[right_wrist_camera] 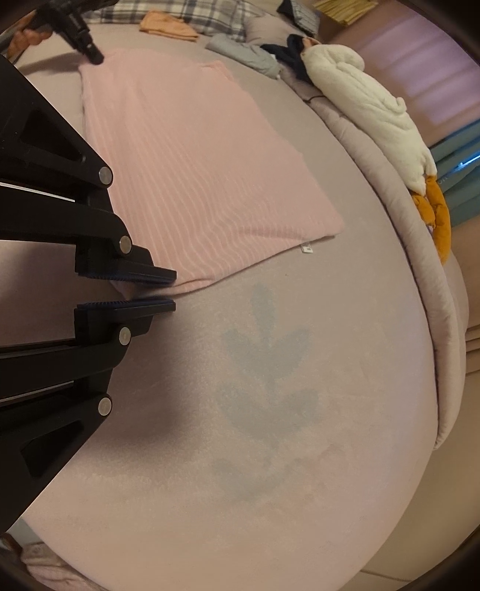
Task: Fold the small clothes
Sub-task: 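Lower the folded half onto the collar end and open both grippers, then close the right gripper on the side edge of the folded shirt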
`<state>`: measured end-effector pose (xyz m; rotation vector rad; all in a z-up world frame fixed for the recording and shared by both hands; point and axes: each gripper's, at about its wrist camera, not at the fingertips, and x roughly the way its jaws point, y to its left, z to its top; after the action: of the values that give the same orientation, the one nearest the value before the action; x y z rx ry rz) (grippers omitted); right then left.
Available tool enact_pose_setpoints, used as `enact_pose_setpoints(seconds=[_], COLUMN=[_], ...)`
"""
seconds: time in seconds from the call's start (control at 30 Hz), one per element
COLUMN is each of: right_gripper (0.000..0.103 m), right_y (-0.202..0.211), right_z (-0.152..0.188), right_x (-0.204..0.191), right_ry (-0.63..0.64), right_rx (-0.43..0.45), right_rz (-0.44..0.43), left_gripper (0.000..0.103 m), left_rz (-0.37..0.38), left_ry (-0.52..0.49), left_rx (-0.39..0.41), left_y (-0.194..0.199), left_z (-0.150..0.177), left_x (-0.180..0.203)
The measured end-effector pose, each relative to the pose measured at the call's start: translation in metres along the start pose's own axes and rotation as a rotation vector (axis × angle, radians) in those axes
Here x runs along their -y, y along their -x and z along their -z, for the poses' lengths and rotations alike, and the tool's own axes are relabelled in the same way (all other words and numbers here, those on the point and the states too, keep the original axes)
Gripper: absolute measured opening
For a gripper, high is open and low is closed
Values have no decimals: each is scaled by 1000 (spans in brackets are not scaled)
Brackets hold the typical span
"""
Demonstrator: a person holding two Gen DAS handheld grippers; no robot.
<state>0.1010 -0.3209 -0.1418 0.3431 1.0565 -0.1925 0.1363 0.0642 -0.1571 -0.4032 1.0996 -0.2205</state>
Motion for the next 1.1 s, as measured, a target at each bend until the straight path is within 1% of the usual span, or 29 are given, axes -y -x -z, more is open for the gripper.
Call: enact_pose_setpoints(seconds=[0.03, 0.1, 0.13, 0.17, 0.2, 0.23, 0.27, 0.3, 0.33, 0.37, 0.47, 0.6, 0.67, 0.77, 0.9, 1.1], right_gripper=[5, 5, 5, 8, 11, 17, 28, 34, 45, 48, 48, 48, 48, 48, 48, 48], right_y=[1, 7, 9, 11, 15, 19, 22, 25, 29, 30, 32, 28, 26, 25, 19, 4], right_z=[-1, -1, -1, 0, 1, 1, 2, 3, 7, 9, 19, 30, 34, 38, 34, 20], right_x=[-3, 0, 0, 1, 4, 5, 8, 11, 14, 17, 24, 27, 27, 28, 24, 19], right_ry=[3, 4, 5, 3, 0, -8, -9, -23, -37, -47, -66, -76, -94, -117, -148, -205], right_rx=[6, 10, 11, 13, 17, 26, 26, 34, 37, 37, 22, -13, -30, -22, -9, 9], right_rz=[4, 11, 13, 18, 24, 34, 38, 35, 24, 12, -3, -9, -36, -65, -93, -198], left_gripper=[21, 32, 43, 54, 56, 60, 62, 63, 63, 63, 63, 63, 67, 72, 76, 76], left_rz=[0, 13, 22, 28, 25, 18, 12, 10, 12, 12, 10, -1, -13, -19, -54, -80], left_ry=[1, 3, 1, -4, -11, -15, -17, -16, -9, -2, 13, 9, 11, 12, -7, -22], left_rx=[5, 19, 27, 36, 50, 57, 59, 56, 48, 39, 13, 11, 13, 33, 47, 49], left_y=[2, 7, 10, 12, 13, 15, 14, 12, 9, 6, -2, 1, 3, 9, 17, 22], left_z=[0, -2, -2, -3, -6, -5, -6, -7, -7, -7, -7, -5, -4, -4, -1, 1], left_x=[0, 1, 2, 3, 5, 4, 4, 4, 3, 2, 1, 1, 1, 4, 8, 12])
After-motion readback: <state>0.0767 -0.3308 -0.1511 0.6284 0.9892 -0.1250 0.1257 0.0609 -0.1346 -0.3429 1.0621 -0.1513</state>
